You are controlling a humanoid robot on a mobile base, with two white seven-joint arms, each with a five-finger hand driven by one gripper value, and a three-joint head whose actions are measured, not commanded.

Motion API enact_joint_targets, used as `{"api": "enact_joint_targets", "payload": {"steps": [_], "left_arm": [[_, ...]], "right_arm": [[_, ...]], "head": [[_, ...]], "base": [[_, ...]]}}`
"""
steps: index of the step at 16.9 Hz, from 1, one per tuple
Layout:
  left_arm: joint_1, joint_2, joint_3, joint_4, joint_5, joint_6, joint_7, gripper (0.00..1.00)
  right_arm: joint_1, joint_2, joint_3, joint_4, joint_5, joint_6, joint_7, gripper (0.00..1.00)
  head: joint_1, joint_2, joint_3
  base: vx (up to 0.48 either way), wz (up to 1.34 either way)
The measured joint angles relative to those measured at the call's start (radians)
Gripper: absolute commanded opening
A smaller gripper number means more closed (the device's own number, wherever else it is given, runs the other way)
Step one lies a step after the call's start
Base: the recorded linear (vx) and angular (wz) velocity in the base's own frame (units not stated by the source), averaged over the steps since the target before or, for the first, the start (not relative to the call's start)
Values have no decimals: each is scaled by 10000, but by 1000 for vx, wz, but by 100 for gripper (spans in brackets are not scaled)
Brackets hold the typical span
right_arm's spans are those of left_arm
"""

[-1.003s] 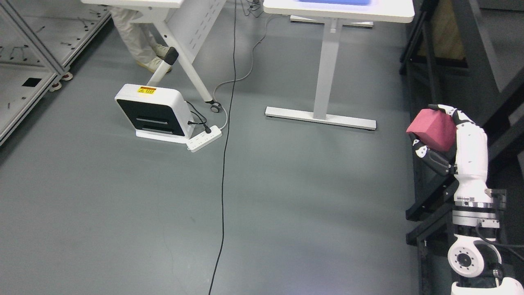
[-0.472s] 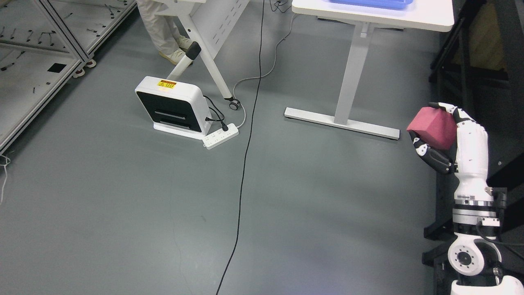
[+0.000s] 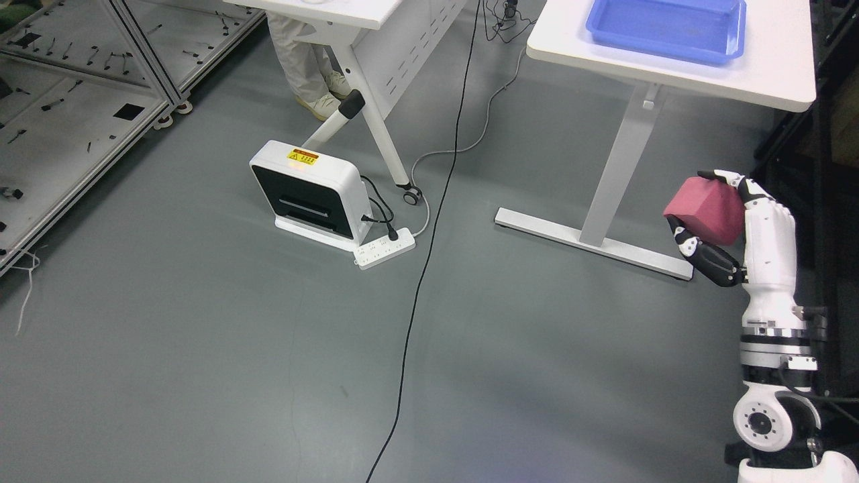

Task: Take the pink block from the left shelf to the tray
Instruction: 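Carry the held pink cube in the right hand toward the blue tray, then lower the pink cube into the blue tray and open the right hand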

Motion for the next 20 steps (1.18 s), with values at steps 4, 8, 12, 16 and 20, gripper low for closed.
{"api": "enact_joint_targets", "payload": {"steps": [4, 8, 12, 16, 20], "left_arm": [[1, 0, 0, 0, 0, 0, 0, 100], [0, 0, 0, 0, 0, 0, 0, 100], [0, 0, 0, 0, 0, 0, 0, 100], [-1, 0, 0, 0, 0, 0, 0, 100], [0, 0, 0, 0, 0, 0, 0, 100]], "right_arm": [[-2, 35, 35, 48, 2, -21, 4, 2], [-3, 104, 245, 106, 12, -23, 4, 2], [74, 153, 375, 142, 21, -30, 17, 2], [111, 183, 453, 163, 21, -30, 60, 2], [43, 202, 500, 176, 25, -57, 33, 2]], "head": [[0, 0, 0], [0, 0, 0], [0, 0, 0], [0, 0, 0], [0, 0, 0]], "base": [[363, -79], [418, -224], [407, -191], [387, -100], [377, -39]]}}
